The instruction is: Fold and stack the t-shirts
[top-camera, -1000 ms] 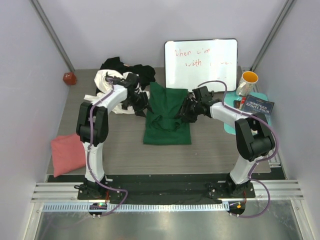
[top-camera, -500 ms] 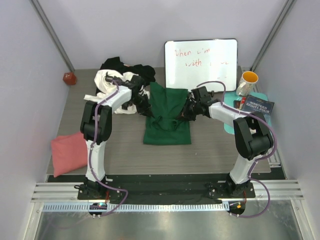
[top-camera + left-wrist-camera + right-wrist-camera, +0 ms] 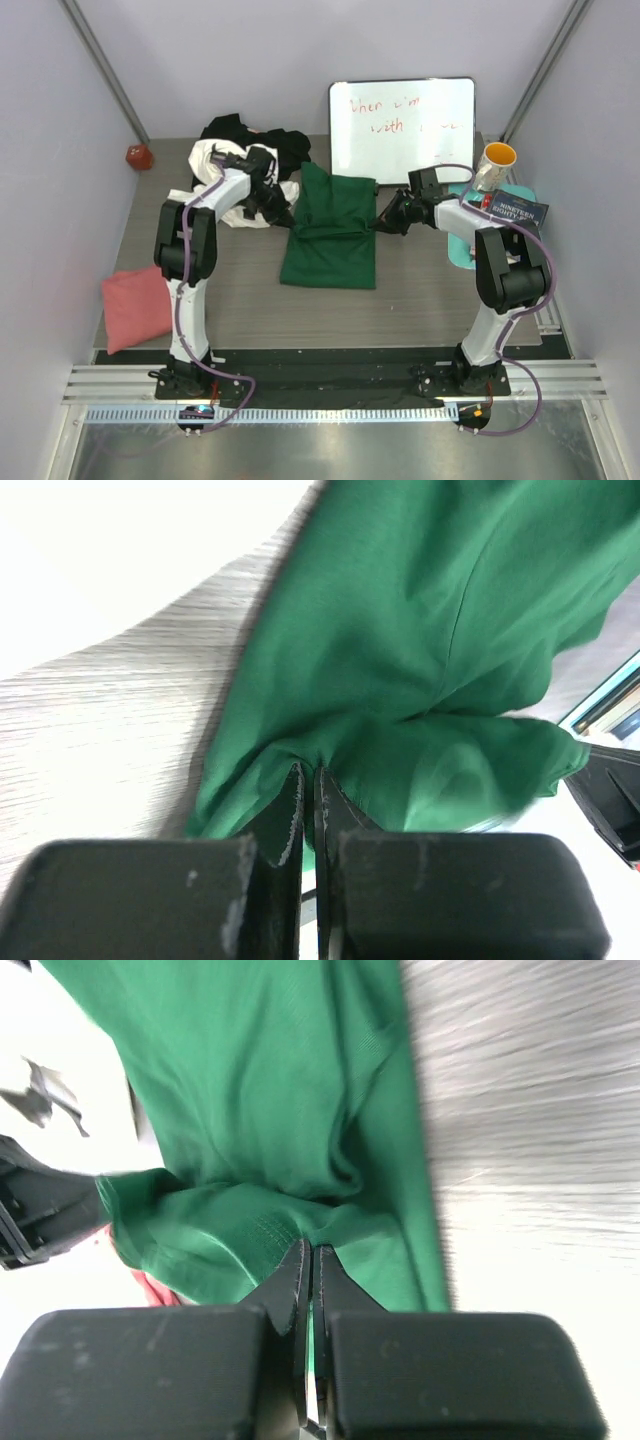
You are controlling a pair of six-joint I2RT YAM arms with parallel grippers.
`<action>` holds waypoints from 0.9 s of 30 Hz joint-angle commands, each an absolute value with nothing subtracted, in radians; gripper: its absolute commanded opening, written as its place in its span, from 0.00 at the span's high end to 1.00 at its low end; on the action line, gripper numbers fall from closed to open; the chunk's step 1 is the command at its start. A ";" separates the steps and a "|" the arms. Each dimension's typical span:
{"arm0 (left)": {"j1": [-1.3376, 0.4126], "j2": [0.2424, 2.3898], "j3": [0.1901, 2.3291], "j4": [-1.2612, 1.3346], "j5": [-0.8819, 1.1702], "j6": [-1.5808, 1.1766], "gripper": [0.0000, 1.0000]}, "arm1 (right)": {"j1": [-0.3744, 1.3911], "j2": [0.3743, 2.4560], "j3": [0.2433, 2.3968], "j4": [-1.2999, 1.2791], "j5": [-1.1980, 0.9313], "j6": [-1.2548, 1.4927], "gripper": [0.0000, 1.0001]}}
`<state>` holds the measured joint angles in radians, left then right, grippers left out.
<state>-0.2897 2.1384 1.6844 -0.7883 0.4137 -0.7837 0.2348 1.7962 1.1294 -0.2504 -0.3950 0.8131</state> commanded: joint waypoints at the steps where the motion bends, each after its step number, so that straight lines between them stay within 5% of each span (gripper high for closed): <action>1: -0.265 2.131 1.747 -0.807 0.397 -0.821 1.00 | 0.207 1.827 1.157 -0.221 -0.408 0.848 0.99; 14: -0.264 2.249 1.876 -0.903 0.347 -0.825 0.99 | 0.203 1.953 1.210 -0.173 -0.405 0.879 0.97; 17: -0.262 2.264 1.902 -0.948 0.302 -0.813 0.84 | 0.196 1.947 1.213 -0.167 -0.376 0.891 0.86; 21: -0.256 2.240 1.887 -0.947 0.252 -0.805 0.76 | 0.186 1.904 1.195 -0.129 -0.338 0.905 0.81; 27: -0.242 2.191 1.922 -0.994 0.148 -0.781 0.75 | 0.175 1.832 1.207 -0.118 -0.330 0.868 0.67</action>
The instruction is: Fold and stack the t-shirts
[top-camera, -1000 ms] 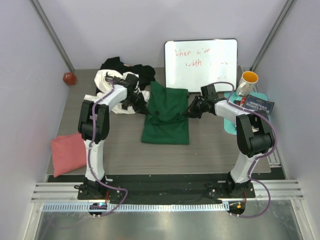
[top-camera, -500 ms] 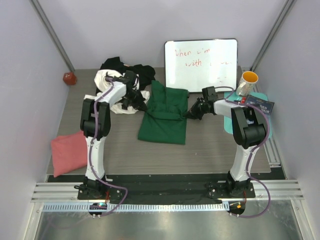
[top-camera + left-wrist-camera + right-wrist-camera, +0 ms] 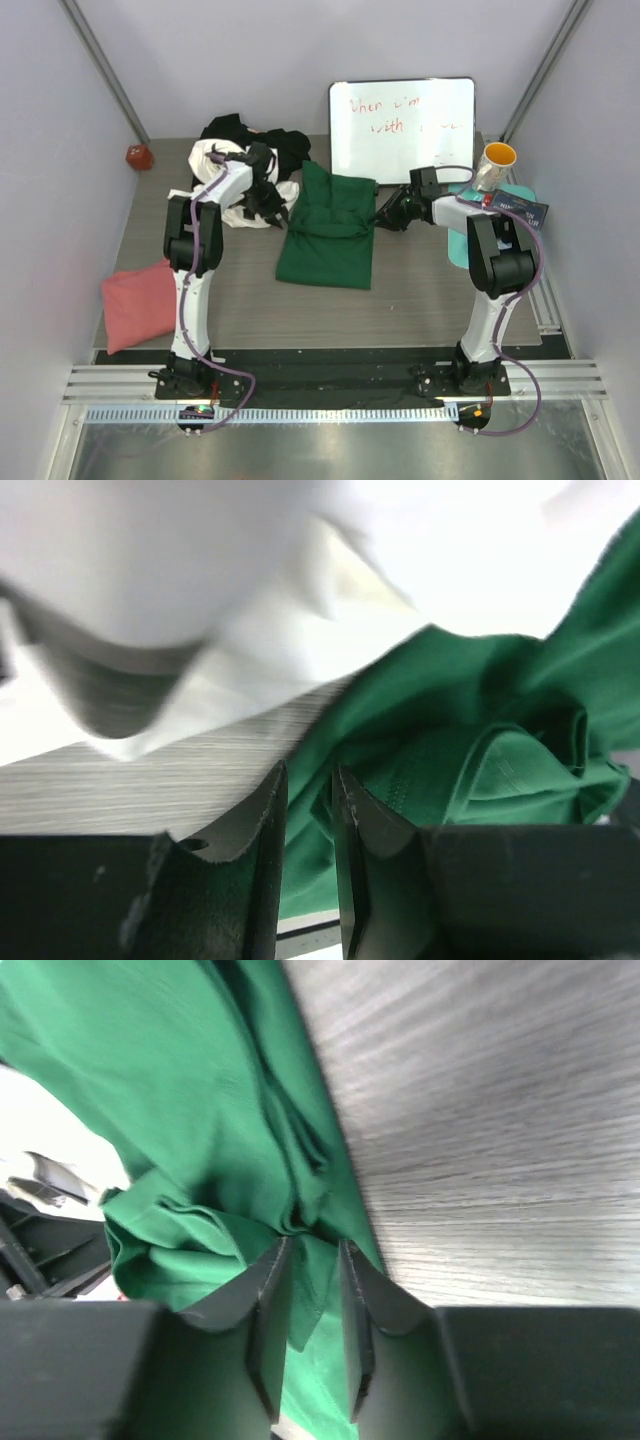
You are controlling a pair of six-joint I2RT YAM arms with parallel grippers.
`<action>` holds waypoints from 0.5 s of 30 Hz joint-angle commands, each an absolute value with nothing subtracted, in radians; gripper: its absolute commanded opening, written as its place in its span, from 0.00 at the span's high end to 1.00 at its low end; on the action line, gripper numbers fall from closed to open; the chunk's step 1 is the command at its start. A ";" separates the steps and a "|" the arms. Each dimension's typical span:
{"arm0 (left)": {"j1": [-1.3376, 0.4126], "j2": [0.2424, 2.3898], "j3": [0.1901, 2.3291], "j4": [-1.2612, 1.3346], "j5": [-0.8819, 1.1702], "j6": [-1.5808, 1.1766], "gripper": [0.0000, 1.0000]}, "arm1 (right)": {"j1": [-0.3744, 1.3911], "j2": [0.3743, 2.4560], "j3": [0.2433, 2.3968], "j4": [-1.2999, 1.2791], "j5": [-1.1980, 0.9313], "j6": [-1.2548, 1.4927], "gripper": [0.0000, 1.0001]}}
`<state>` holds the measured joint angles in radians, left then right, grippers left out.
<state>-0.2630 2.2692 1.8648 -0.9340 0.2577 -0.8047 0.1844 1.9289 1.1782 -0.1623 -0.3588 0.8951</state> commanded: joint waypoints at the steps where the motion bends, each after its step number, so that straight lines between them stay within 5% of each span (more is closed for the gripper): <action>1: -0.241 2.181 1.927 -1.000 0.135 -0.776 0.75 | 0.175 1.822 1.212 -0.141 -0.318 0.861 0.65; 9: -0.248 1.992 1.849 -0.982 0.113 -0.710 0.72 | 0.176 1.649 1.236 -0.267 -0.308 0.752 0.60; 15: -0.342 1.875 1.684 -0.884 0.239 -0.629 0.82 | 0.276 1.542 1.138 -0.317 -0.334 0.712 0.82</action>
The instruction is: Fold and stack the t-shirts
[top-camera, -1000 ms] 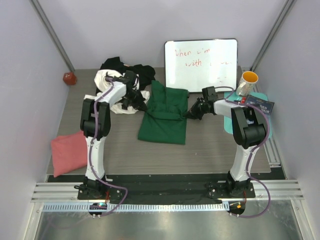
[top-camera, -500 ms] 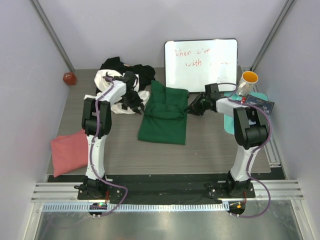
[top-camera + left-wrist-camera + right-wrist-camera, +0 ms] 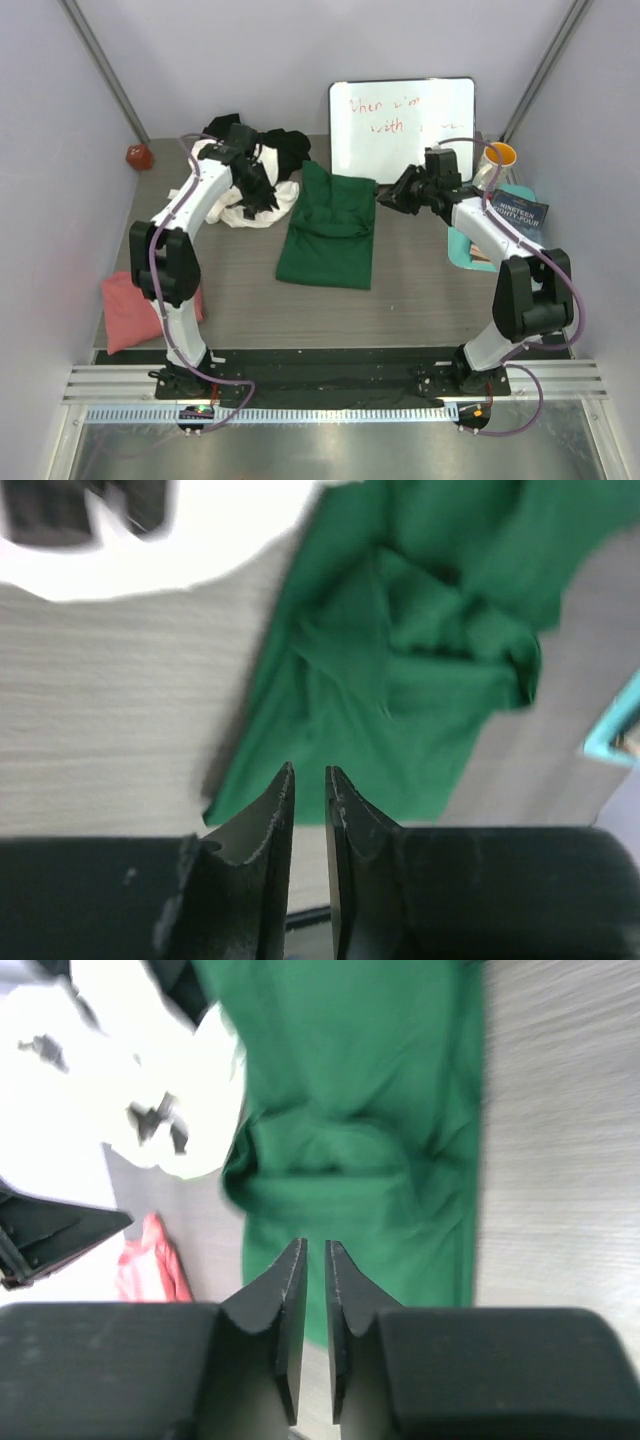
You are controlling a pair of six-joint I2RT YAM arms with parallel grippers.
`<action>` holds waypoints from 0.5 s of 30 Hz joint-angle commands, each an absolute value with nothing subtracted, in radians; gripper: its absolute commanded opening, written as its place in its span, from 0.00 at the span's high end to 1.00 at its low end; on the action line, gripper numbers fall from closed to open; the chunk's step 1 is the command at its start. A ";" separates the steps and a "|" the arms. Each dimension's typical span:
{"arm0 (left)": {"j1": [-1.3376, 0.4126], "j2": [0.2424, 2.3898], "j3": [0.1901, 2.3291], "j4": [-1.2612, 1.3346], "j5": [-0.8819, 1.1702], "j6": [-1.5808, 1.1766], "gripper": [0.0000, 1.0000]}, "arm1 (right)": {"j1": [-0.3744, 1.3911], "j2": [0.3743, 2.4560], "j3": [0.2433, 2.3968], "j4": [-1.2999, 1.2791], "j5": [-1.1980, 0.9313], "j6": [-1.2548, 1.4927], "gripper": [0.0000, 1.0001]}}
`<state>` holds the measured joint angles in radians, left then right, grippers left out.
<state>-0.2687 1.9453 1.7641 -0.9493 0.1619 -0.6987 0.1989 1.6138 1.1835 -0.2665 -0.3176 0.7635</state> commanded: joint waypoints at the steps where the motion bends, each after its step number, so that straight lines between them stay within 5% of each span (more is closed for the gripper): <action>1: -0.357 1.873 1.662 -0.874 0.239 -0.629 0.83 | 0.299 1.540 1.129 -0.325 -0.324 0.703 0.82; 5: -0.438 1.922 1.617 -0.858 0.235 -0.615 1.00 | 0.429 1.591 1.088 -0.347 -0.255 0.689 0.96; 15: -0.520 2.055 1.493 -0.807 0.158 -0.627 1.00 | 0.541 1.778 1.034 -0.399 -0.123 0.653 0.99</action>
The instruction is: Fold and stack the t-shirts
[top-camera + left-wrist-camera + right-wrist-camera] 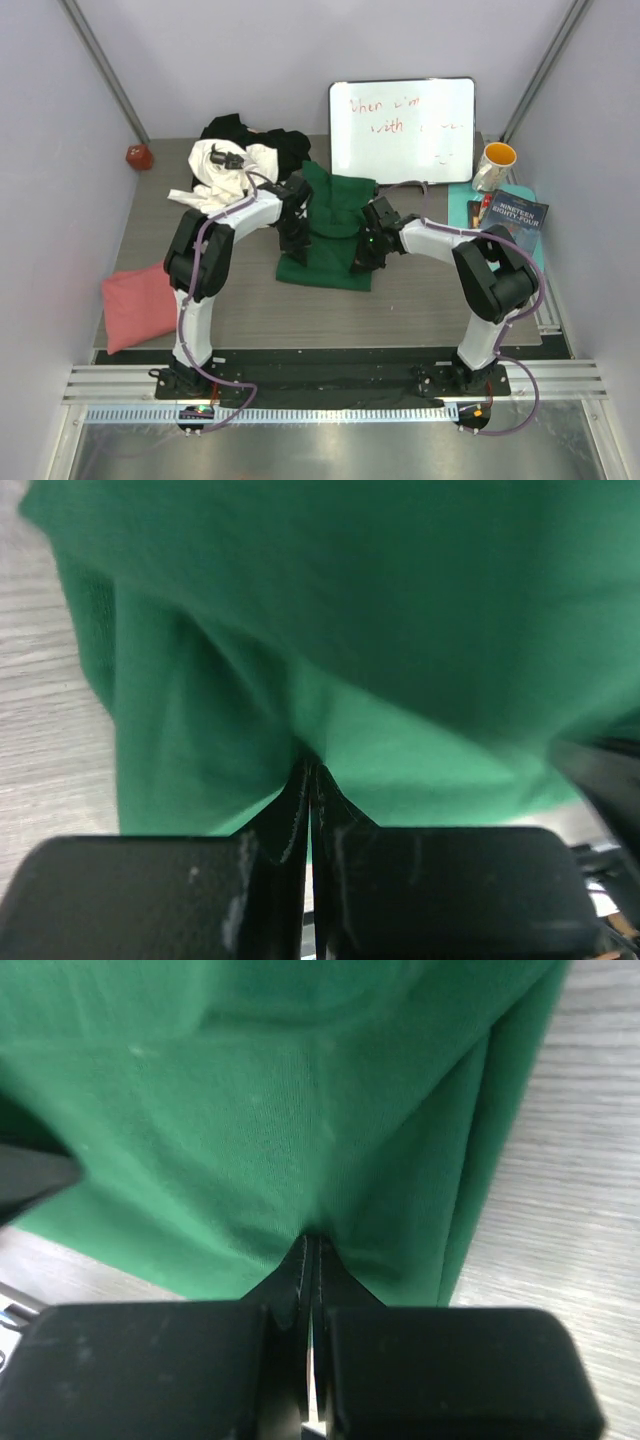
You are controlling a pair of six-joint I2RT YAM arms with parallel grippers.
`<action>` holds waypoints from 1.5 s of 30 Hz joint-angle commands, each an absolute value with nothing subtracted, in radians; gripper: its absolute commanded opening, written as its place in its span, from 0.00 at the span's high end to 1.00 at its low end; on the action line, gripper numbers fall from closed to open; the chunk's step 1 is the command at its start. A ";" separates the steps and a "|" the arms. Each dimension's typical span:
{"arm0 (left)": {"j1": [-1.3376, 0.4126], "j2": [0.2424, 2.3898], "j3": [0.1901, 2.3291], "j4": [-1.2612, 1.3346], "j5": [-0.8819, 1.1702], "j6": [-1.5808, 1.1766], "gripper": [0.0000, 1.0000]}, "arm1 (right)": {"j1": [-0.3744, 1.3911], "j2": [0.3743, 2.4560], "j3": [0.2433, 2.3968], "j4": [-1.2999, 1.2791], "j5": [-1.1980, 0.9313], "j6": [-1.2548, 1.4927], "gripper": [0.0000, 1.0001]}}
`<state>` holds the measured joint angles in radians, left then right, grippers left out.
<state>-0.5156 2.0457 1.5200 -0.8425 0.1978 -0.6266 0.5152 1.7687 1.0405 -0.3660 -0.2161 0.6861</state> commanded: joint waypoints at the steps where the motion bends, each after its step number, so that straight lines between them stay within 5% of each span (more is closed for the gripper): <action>1: -0.526 2.063 1.474 -0.811 0.150 -0.635 1.00 | 0.548 1.787 1.034 -0.419 -0.108 0.650 0.99; 12: -0.659 2.040 1.316 -0.890 0.045 -0.704 1.00 | 0.704 1.772 1.003 -0.600 0.040 0.673 0.99; 30: -0.949 1.799 1.063 -0.960 0.035 -0.793 1.00 | 0.871 1.364 0.787 -0.795 0.077 0.871 0.99; 33: -0.962 1.763 1.112 -1.002 0.009 -0.796 1.00 | 0.873 1.292 0.819 -0.795 0.116 0.865 0.87; 38: -0.960 1.695 1.278 -1.095 -0.077 -0.788 0.81 | 0.874 1.233 0.920 -0.769 0.127 0.816 0.79; 42: -0.956 1.658 1.400 -1.164 -0.161 -0.775 0.80 | 0.874 1.328 0.997 -0.758 0.085 0.756 0.97; 45: -0.939 1.611 1.398 -1.144 -0.180 -0.775 0.81 | 0.888 1.382 0.988 -0.690 0.040 0.746 0.99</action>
